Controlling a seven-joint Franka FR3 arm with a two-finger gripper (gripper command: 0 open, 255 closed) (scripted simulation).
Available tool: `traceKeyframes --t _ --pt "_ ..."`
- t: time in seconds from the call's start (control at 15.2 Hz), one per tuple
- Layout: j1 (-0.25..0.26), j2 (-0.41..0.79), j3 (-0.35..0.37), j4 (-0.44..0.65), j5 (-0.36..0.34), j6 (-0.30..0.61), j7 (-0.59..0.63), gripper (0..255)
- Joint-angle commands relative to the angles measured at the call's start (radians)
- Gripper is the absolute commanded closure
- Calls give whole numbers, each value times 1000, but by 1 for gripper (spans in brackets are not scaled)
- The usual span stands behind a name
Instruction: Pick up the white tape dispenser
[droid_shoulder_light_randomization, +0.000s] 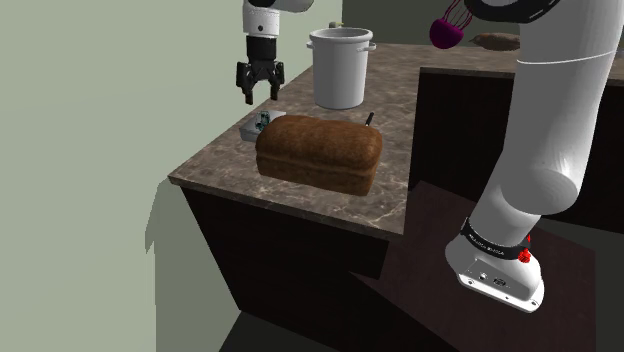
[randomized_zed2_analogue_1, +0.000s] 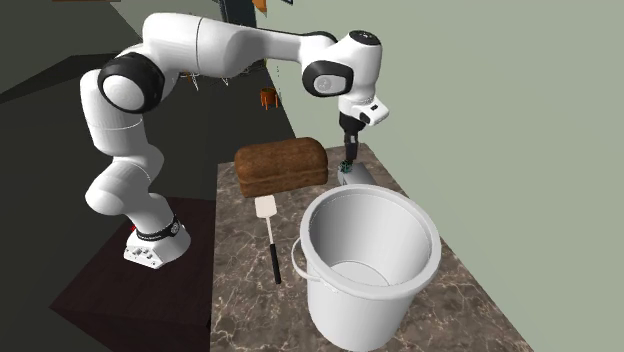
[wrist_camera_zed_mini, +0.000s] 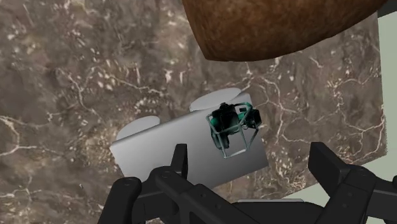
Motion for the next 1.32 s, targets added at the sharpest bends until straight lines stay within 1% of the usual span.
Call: traceKeyframes --t 0.0,0.4,0.53,0.59,1.12,1.25 --pt "4 43 2 39 0 5 7 0" --pt "5 49 2 -33 4 82 -7 0" --pt "5 50 2 -39 4 89 -8 0" --pt "5 50 2 -39 4 89 -9 255" --pt "5 50 2 -40 4 90 -9 255" --pt "5 48 2 -28 4 77 -6 255"
